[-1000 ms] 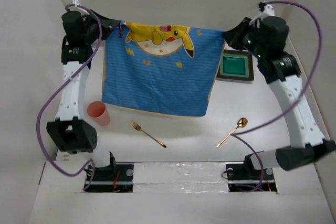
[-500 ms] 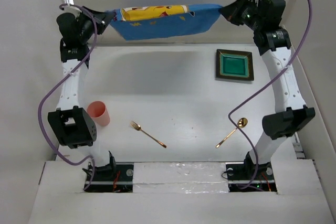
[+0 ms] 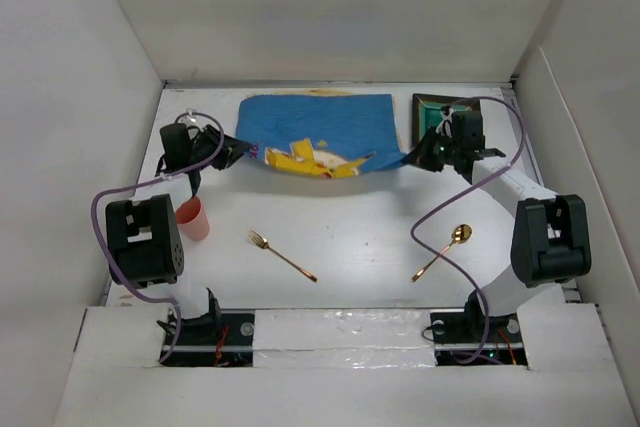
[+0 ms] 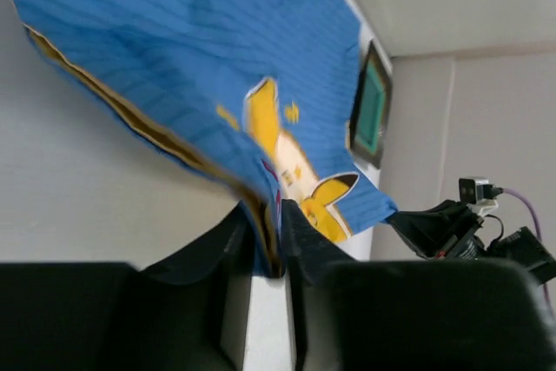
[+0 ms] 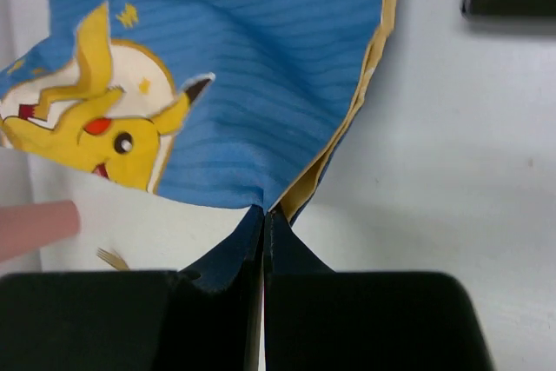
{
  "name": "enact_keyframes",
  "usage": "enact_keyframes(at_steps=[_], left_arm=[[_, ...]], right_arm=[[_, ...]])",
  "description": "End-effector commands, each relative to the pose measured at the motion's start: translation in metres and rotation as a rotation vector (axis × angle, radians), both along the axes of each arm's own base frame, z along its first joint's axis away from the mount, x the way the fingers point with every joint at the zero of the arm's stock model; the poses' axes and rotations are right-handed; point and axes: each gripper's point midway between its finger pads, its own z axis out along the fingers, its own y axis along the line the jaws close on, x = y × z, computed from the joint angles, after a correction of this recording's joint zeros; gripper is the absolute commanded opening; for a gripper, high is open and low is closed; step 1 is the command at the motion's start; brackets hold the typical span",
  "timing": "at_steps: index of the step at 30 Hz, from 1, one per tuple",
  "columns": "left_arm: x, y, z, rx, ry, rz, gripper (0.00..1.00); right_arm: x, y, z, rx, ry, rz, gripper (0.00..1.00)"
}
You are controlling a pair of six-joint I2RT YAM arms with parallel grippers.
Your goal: Set the dinner table for one person
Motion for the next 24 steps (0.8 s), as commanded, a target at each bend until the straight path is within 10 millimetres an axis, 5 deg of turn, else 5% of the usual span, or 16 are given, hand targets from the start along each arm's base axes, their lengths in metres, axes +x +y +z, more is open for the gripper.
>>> enact_keyframes(at_steps=[1,5,8,11,19,24], left_arm=[[-0.01,0.001,0.0,0.095,-0.104,-0.057,0.17],[-0.041,0.002,-0.024,0.142,-0.006,-0.056,0.27],[-0.062,0.008,-0.028,0.204,0.04,-0.036,0.28],[-0.084,0.026,-0.044,0.313,0.158,0.03,0.38],[-0.091,0.053,-0.033,0.538,0.205,0.14,0.6],[-0.089,0.049,-0.053,0.569,0.288,0.085,0.61]], right_arm=[[0.005,-0.005,0.017,-0.034,-0.119,0.006,0.0],[-0.039,-0.012,-0.013,-0.059,-0.032,-0.021,0.0],[-0.069,-0.02,-0.036,-0.098,0.059,-0.053,0.12],[-0.097,-0.037,-0.05,-0.159,0.149,-0.123,0.39],[-0.105,-0.054,-0.017,-0.185,0.098,-0.233,0.68],[-0.112,-0.041,-0.049,-0.119,0.21,-0.232,0.7]])
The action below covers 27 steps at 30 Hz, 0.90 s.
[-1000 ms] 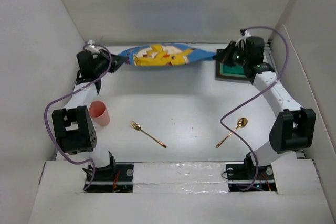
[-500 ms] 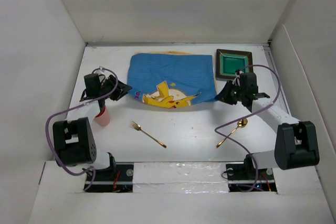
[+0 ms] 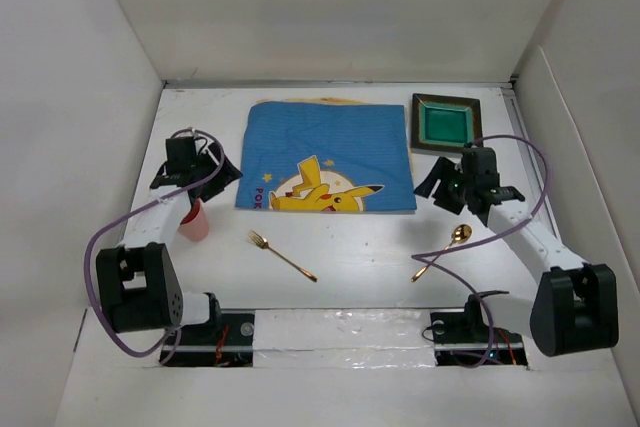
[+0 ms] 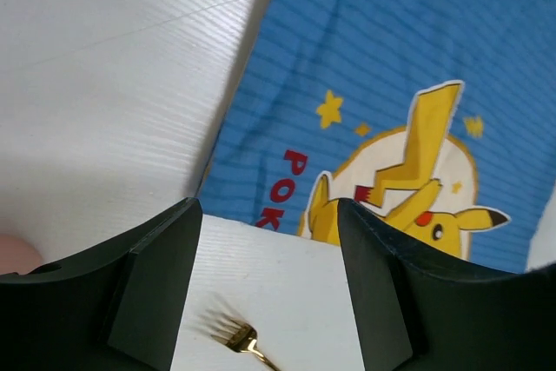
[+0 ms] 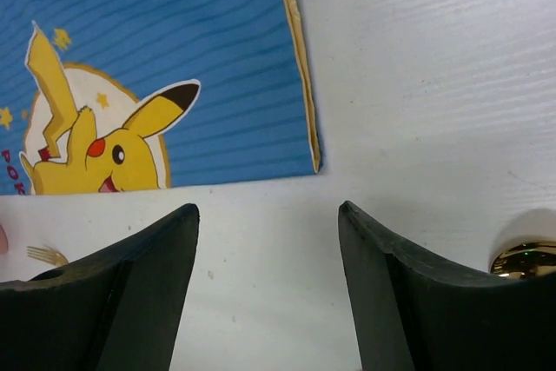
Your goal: Set the dinner table for one person
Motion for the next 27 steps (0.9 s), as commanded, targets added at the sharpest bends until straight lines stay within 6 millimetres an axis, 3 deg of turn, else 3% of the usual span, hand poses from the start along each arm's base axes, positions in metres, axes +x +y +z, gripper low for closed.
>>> enact_keyframes(at_steps=[1,4,9,17,19,22,24,25,27], left_arm=[[-0.003,0.005,-0.015,0.081,0.08,-0.019,0.61],[0.003,0.001,-0.018,0.176,0.103,-0.038,0.6],[0.006,-0.009,-0.03,0.227,0.142,-0.058,0.58],[-0.001,-0.017,-0.073,0.182,0.241,-0.079,0.49],[-0.003,-0.02,-0.078,0.162,0.254,-0.083,0.46],[-0.006,-0.023,-0.082,0.148,0.265,-0.091,0.31],[-0.008,-0.023,-0.084,0.146,0.277,-0.094,0.12],[-0.011,-0.024,-0.085,0.144,0.289,-0.1,0.05],[-0.014,-0.024,-0.083,0.144,0.29,-0.102,0.0]], right_arm=[[-0.006,0.005,-0.026,0.044,0.096,-0.055,0.69],[-0.002,0.005,-0.04,0.045,0.13,-0.107,0.63],[0.007,0.012,-0.051,0.071,0.17,-0.114,0.62],[0.023,0.024,-0.067,0.092,0.192,-0.145,0.57],[0.031,0.025,-0.069,0.1,0.196,-0.155,0.48],[0.036,0.029,-0.071,0.11,0.199,-0.165,0.29],[0.04,0.034,-0.07,0.115,0.189,-0.161,0.19],[0.04,0.034,-0.069,0.117,0.191,-0.159,0.07],[0.037,0.033,-0.068,0.108,0.194,-0.154,0.0]])
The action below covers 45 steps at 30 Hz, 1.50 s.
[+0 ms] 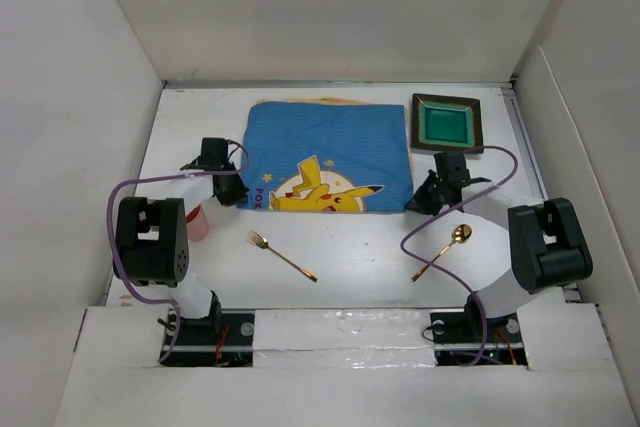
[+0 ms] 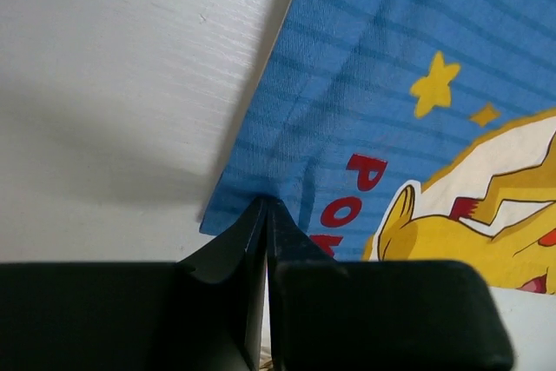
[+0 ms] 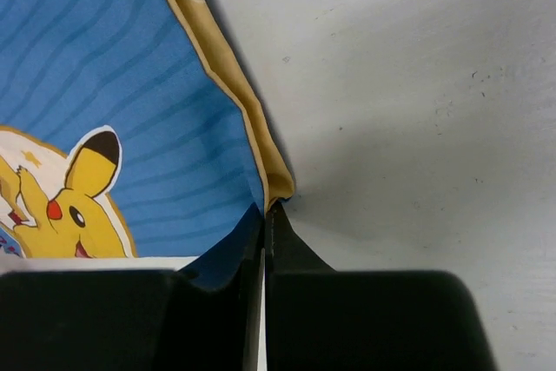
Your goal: Set the dinner table for one person
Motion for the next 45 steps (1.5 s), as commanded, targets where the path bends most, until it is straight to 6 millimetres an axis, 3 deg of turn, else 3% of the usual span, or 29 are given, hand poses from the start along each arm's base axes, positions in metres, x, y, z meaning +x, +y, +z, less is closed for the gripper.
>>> enact_keyframes(at_steps=[1,5,10,17,21,23,25,28,31,36,38,45], left_arm=[[-0.011,-0.001,0.0,-0.016,0.017,-0.003,0.0],[-0.022,-0.003,0.008,-0.016,0.012,-0.008,0.0],[-0.029,0.0,0.02,-0.012,-0.012,0.005,0.0],[-0.044,0.0,0.03,-0.015,-0.019,0.011,0.0],[-0.053,-0.002,0.024,-0.029,-0.007,-0.001,0.0],[-0.053,-0.002,0.017,-0.025,0.017,-0.001,0.22],[-0.047,-0.004,0.018,-0.036,0.004,-0.005,0.36],[-0.037,-0.004,0.02,-0.037,-0.013,0.012,0.49],[-0.029,-0.004,0.017,-0.035,-0.013,0.017,0.51],[-0.026,-0.014,0.003,0.12,0.025,-0.029,0.49],[-0.03,-0.025,-0.004,0.177,0.048,-0.056,0.39],[-0.035,-0.014,-0.011,0.223,0.068,-0.012,0.11]], right_arm=[[0.019,0.004,0.02,0.0,-0.084,-0.005,0.0],[-0.006,0.001,0.025,-0.025,-0.084,0.043,0.0],[-0.022,-0.007,0.022,-0.062,-0.058,0.087,0.0],[-0.043,-0.012,0.016,-0.089,-0.012,0.176,0.0],[-0.044,-0.021,0.017,-0.112,-0.025,0.163,0.0],[-0.04,-0.022,0.017,-0.108,-0.024,0.166,0.0],[-0.037,-0.019,0.018,-0.098,-0.026,0.176,0.0],[-0.03,-0.016,0.024,-0.089,-0.056,0.187,0.0],[-0.027,-0.015,0.026,-0.086,-0.066,0.2,0.0],[-0.028,-0.013,0.022,-0.076,-0.066,0.214,0.0],[-0.027,-0.012,0.024,-0.072,-0.071,0.216,0.0],[-0.029,-0.015,0.025,-0.073,-0.079,0.214,0.0]])
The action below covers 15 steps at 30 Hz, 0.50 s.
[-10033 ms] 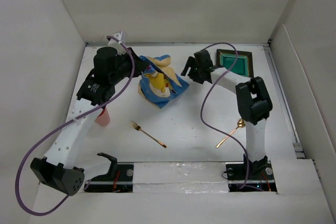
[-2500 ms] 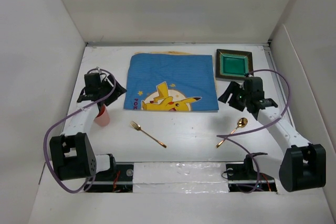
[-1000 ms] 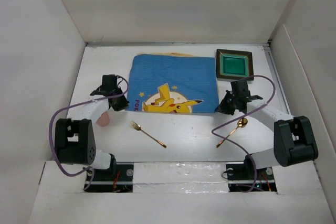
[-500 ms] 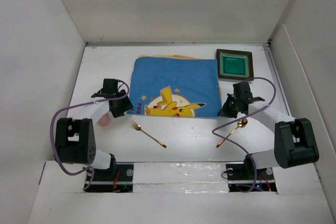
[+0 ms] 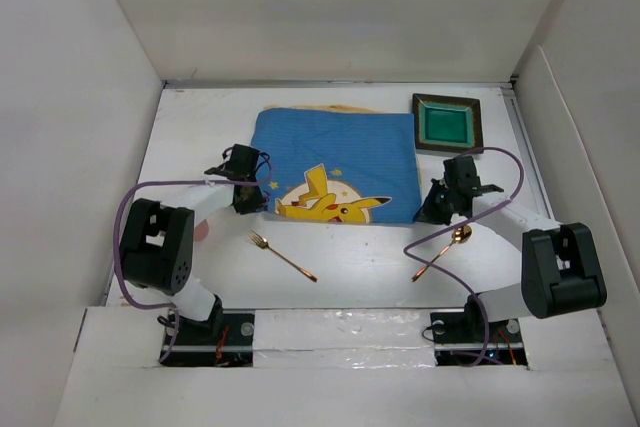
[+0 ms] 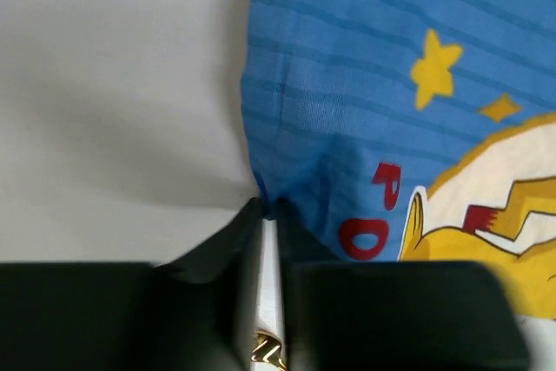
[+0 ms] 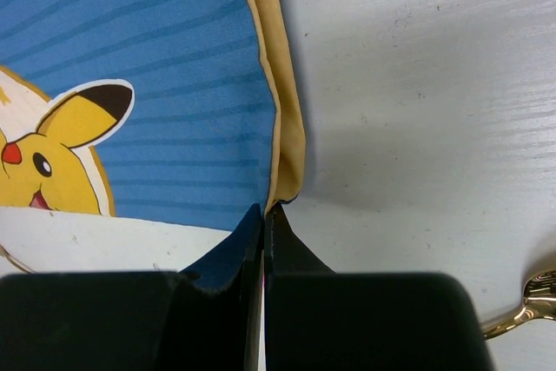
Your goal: Set the dinner table for one person
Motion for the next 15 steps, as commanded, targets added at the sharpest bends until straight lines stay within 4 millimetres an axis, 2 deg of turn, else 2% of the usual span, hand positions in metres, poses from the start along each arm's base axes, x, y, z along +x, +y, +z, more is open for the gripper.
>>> enact_keyframes(at_steps=[1,8,12,15], left_arm=[[-0.008,0.019,-0.005,0.079,0.034,0.055,0.0],[-0.022,0.031,0.013,0.112,0.01,0.068,0.0],[-0.04,0.036,0.017,0.116,0.023,0.067,0.0],[-0.04,0.03,0.03,0.091,-0.016,0.071,0.0]], right_arm=[[0.012,0.0,0.014,0.009,-0.063,0.015,0.0],[0.004,-0.005,0.013,-0.018,-0.059,0.029,0.0],[-0.002,-0.007,0.011,-0.028,-0.05,0.035,0.0],[-0.006,-0.011,0.01,-0.038,-0.043,0.028,0.0]])
